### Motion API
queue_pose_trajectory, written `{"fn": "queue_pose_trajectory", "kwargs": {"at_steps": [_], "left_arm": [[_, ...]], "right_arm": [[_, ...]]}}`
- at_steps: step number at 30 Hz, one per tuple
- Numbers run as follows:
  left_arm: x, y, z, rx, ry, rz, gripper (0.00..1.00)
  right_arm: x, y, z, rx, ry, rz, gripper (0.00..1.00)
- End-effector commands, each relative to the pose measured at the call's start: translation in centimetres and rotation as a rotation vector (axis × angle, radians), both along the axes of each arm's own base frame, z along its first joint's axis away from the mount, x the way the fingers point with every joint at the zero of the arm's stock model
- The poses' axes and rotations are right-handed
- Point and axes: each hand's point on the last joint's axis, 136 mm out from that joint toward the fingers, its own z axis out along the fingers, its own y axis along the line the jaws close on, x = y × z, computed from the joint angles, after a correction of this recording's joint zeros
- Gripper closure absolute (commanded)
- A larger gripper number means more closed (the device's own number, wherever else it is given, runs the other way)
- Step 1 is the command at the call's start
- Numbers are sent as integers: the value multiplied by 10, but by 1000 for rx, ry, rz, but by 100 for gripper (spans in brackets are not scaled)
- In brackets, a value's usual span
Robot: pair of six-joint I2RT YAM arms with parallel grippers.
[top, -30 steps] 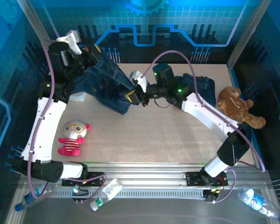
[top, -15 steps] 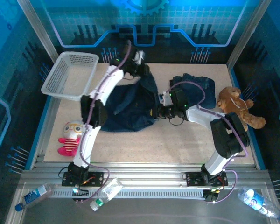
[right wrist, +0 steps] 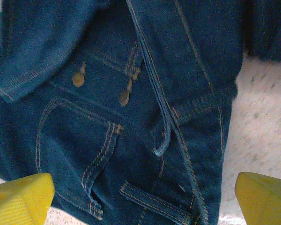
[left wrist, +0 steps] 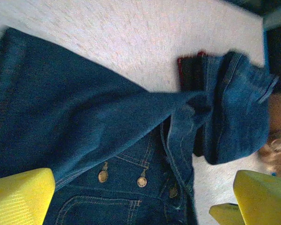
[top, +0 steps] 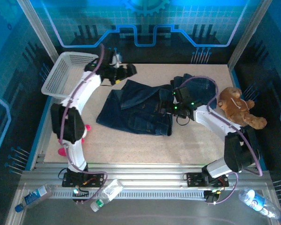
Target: Fold and stack the skirts
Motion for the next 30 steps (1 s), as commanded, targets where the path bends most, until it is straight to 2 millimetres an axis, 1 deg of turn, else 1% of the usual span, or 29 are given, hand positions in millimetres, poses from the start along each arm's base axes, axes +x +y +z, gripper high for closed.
{"fn": "queue_pose_trajectory", "kwargs": {"at_steps": [1,2,4,5,6,9,11,13,15,16,18,20,21,23,25,28,30], "left_arm": [[-12,14,-67,-71,184,79,1],[-19,15,-80,-76,216,88,1],[-32,11,-105,-116,277,103,1],[-38,11,-118,-134,306,120,1],[-44,11,-129,-144,329,135,1],[-69,19,-160,-146,396,205,1],[-92,21,-178,-155,436,238,1],[-114,21,-191,-166,471,260,1],[-135,18,-199,-169,505,270,1],[-145,16,-200,-173,516,271,1],[-157,14,-194,-184,510,281,1],[-160,17,-178,-195,468,299,1],[-158,19,-168,-190,439,299,1],[-150,21,-145,-151,369,252,1],[-144,22,-133,-74,342,194,1],[-145,38,-131,95,340,167,1],[-148,53,-131,192,330,171,1]], "right_arm": [[16,6,25,-8,-110,72,0],[17,21,27,40,-108,130,0],[16,44,23,122,-77,209,0],[16,52,17,152,-52,231,0],[16,56,12,162,-34,233,0],[26,49,-10,108,12,198,0],[36,47,-13,55,-18,238,0],[45,46,-17,-18,-31,296,0],[52,45,-21,-79,-31,337,3],[56,41,-25,-128,-25,332,4],[66,22,-33,-268,-23,264,7],[74,2,-40,-377,-11,195,11],[76,-2,-41,-400,-12,185,12],[80,1,-42,-406,-30,211,15],[82,7,-40,-391,-37,242,18],[73,9,-34,-405,-36,262,20],[58,10,-32,-400,-19,272,21]]}}
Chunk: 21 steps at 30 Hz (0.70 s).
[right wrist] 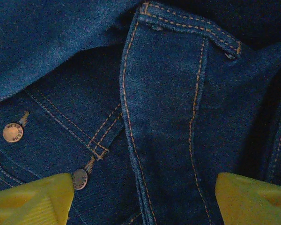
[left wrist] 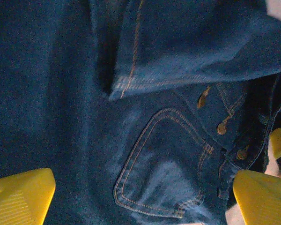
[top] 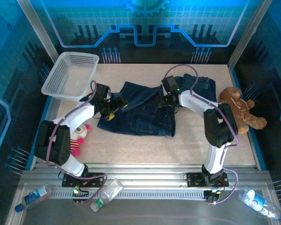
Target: Fold and stack the skirts
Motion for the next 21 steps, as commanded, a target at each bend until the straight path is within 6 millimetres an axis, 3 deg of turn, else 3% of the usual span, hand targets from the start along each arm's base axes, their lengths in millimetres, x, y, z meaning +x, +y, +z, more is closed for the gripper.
{"fn": "queue_pose_trajectory", "kwargs": {"at_steps": [1,5,9,17,21], "left_arm": [[-22,32,-11,239,61,-61,1],[-27,69,-18,391,128,-26,2],[-24,91,-32,320,171,53,6],[-6,92,-61,245,240,13,18],[3,87,-72,216,251,4,33]], "right_arm": [[-24,3,11,-14,18,36,22],[-60,12,11,126,97,16,34],[-81,-5,-6,107,157,-88,41],[-79,-4,-27,98,207,-99,46],[-77,-13,-41,46,227,-129,45]]}}
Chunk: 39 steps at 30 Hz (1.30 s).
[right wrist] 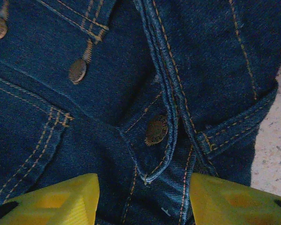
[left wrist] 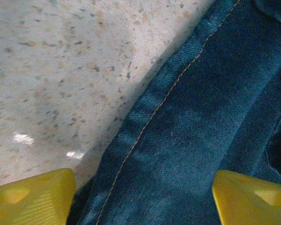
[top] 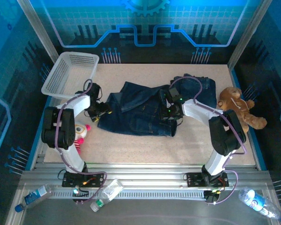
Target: Fold and stack the skirts
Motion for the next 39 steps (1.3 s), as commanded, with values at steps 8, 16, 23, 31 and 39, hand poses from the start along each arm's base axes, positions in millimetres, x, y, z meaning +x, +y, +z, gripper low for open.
{"fn": "queue_pose_trajectory", "kwargs": {"at_steps": [8,16,23,31,39], "left_arm": [[12,1,28,-12,-106,-13,95],[-15,38,109,47,-362,139,100],[6,18,195,-98,-638,114,100],[95,-3,161,-201,-571,3,100],[126,-1,107,-211,-384,60,98]], "right_arm": [[13,6,9,-33,-77,43,87],[15,10,107,150,-335,93,100],[50,7,145,275,-449,66,100],[129,0,95,253,-373,56,97],[85,11,89,323,-223,89,27]]}}
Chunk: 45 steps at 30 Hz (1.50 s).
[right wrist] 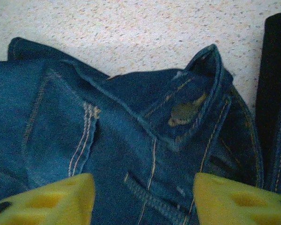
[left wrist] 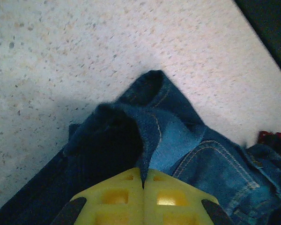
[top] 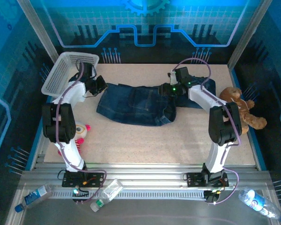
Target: Fold and stack the skirts
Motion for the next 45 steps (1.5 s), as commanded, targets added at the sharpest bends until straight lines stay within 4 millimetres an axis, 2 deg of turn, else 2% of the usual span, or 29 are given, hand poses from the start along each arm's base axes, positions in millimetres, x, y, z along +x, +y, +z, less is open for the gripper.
{"fn": "queue_pose_trajectory", "kwargs": {"at_steps": [1,5,7,9,12,14,17,20,24,27,32,34,35,37,39,41,43,45], "left_arm": [[-7,2,7,-12,24,11,97],[-17,7,-1,13,55,23,95],[-20,6,-5,8,65,22,95],[-22,5,-8,3,74,22,95],[-24,5,-10,2,78,23,94],[-24,5,-9,2,76,25,94],[-25,6,-9,4,75,29,94],[-27,9,-7,5,73,36,93],[-28,9,-7,-3,71,36,93],[-28,11,-5,-1,67,38,92],[-32,18,-4,-19,70,62,92],[-35,20,0,-43,61,70,92],[-36,22,4,-56,51,73,90],[-38,23,10,-73,31,69,84],[-40,21,13,-84,27,37,73],[-44,24,10,-56,59,-1,56],[-52,31,6,-24,84,-18,36],[-62,35,3,-18,84,-32,24]], "right_arm": [[-48,5,5,64,87,57,25],[-102,13,-19,150,240,112,25],[-119,18,-29,138,290,150,25],[-127,18,-39,71,307,164,25],[-129,25,-48,69,331,185,26],[-125,28,-56,50,338,190,30],[-119,36,-63,12,330,206,47],[-114,34,-68,-30,313,195,59],[-103,36,-68,-3,295,169,61],[-100,40,-68,9,294,169,68],[-106,36,-61,36,271,183,92],[-109,30,-52,58,247,196,100],[-110,25,-47,64,229,207,100],[-116,19,-36,90,188,247,100],[-122,16,-24,154,154,293,100],[-127,12,-16,218,142,311,100],[-126,1,-17,224,151,274,100],[-125,-9,-23,228,170,225,100]]}}
